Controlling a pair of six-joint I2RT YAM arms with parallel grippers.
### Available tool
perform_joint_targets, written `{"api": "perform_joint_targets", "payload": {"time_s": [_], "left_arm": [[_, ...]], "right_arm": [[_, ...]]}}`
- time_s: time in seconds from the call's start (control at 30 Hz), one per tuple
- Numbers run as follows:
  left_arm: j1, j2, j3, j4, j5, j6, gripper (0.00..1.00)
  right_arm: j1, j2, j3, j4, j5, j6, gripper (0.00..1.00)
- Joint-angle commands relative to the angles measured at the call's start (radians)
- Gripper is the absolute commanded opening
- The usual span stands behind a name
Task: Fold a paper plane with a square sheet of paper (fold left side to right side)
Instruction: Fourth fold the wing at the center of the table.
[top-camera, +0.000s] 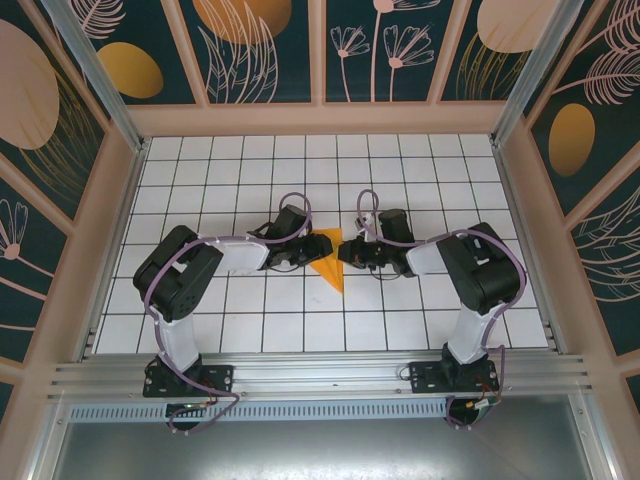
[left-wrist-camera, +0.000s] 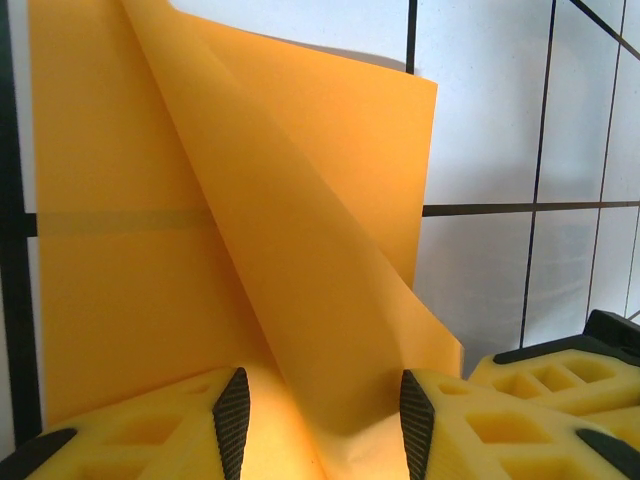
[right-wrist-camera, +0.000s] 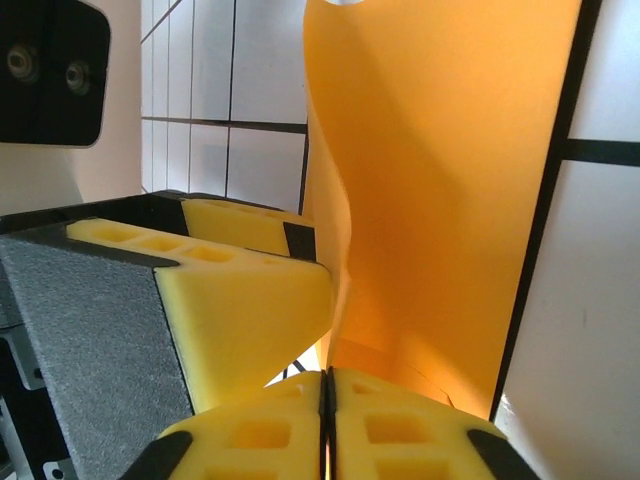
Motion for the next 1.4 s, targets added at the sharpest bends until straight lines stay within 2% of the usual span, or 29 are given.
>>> {"api": "perform_joint_targets", "payload": {"time_s": [0.0, 0.07, 0.4, 0.83, 1.37], "left_arm": [[0.000, 0.021, 0.002, -0.057, -0.038, 0.028, 0.47], [-0.001, 0.020, 0.002, -0.059, -0.039, 0.029, 0.47], [-0.001, 0.017, 0.000, -0.061, -0.041, 0.029, 0.47], [0.000, 0.017, 0.006, -0.063, -0.038, 0.032, 0.47], [-0.001, -0.052, 0.014, -0.088, -0.053, 0.040, 0.48]], "right_arm": [[0.007, 0.010, 0.025, -0.034, 0.010, -0.030, 0.04], [0.007, 0.003, 0.027, -0.065, 0.036, -0.048, 0.01], [0.003, -0.005, 0.040, -0.165, 0.137, -0.103, 0.01], [0.006, 0.026, 0.062, -0.219, 0.157, -0.129, 0.01], [0.038, 0.042, 0.044, -0.285, 0.197, -0.129, 0.01]]}}
